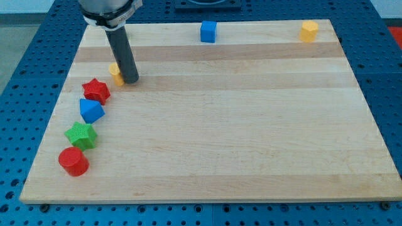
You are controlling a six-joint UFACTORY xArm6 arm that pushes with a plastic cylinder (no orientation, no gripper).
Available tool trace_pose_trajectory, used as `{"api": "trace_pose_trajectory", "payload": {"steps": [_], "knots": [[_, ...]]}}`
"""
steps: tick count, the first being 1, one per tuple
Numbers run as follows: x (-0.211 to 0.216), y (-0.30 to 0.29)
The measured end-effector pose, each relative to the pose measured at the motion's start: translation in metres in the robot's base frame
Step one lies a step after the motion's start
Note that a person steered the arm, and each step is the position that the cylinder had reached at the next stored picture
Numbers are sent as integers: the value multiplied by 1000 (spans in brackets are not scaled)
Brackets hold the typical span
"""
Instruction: Slide the yellow heart left a bit
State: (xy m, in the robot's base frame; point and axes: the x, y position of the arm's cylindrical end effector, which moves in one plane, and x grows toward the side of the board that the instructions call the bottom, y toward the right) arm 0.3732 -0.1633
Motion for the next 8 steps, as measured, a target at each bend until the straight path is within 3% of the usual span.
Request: {"api": "trace_pose_trajectory", "payload": {"steps": [3,8], "knots": [[-15,17],[-15,-13]]}}
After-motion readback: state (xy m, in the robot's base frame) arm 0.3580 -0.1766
